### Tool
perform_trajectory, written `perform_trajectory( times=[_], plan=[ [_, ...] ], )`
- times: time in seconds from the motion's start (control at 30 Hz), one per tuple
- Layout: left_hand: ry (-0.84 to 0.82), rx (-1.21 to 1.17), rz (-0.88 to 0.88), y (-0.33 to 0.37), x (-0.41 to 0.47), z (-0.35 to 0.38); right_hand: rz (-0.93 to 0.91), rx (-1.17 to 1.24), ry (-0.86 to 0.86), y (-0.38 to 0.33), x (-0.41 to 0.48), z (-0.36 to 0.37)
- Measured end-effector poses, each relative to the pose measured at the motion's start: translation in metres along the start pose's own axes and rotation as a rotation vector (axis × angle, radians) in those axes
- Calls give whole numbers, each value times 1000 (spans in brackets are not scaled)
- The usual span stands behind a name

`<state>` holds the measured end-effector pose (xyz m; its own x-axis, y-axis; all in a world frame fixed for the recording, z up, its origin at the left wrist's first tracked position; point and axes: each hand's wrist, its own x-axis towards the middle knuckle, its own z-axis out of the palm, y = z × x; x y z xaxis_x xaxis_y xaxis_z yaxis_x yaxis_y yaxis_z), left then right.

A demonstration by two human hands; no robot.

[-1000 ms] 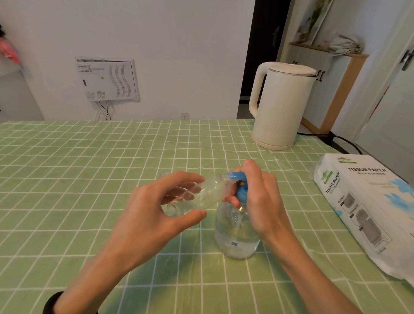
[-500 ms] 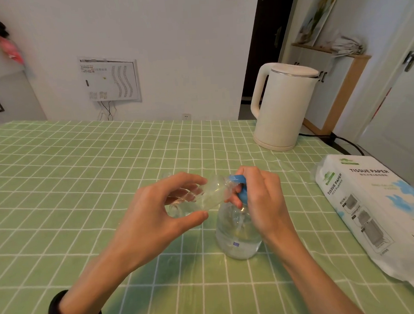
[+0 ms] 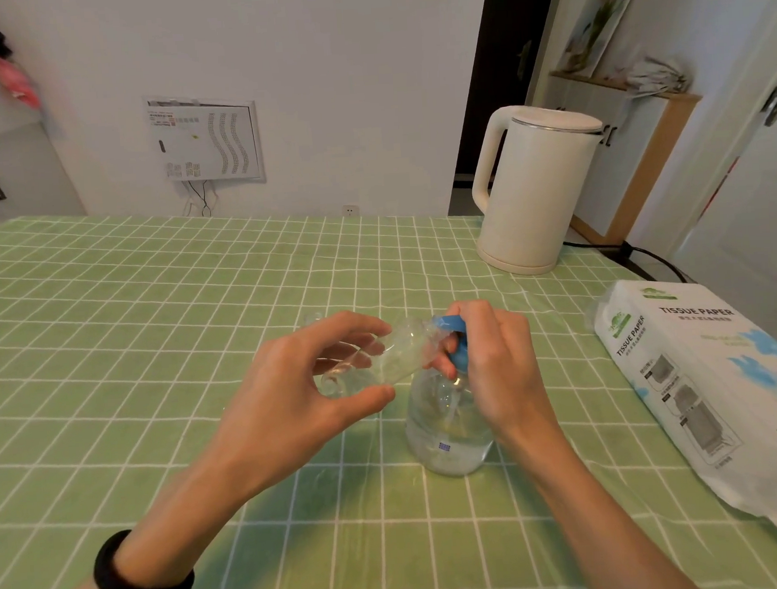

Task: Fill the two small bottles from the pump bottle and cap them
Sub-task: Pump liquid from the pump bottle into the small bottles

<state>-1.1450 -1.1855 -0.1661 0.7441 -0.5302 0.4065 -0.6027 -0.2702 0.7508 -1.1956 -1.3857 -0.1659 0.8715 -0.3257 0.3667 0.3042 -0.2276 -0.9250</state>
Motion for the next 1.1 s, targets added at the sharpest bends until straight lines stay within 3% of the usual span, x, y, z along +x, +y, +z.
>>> perform_trajectory(
  times=[1.1],
  plan=[
    [-4,-5,6,-1,0,0,22,61,22,-5,-2,2]
  ],
)
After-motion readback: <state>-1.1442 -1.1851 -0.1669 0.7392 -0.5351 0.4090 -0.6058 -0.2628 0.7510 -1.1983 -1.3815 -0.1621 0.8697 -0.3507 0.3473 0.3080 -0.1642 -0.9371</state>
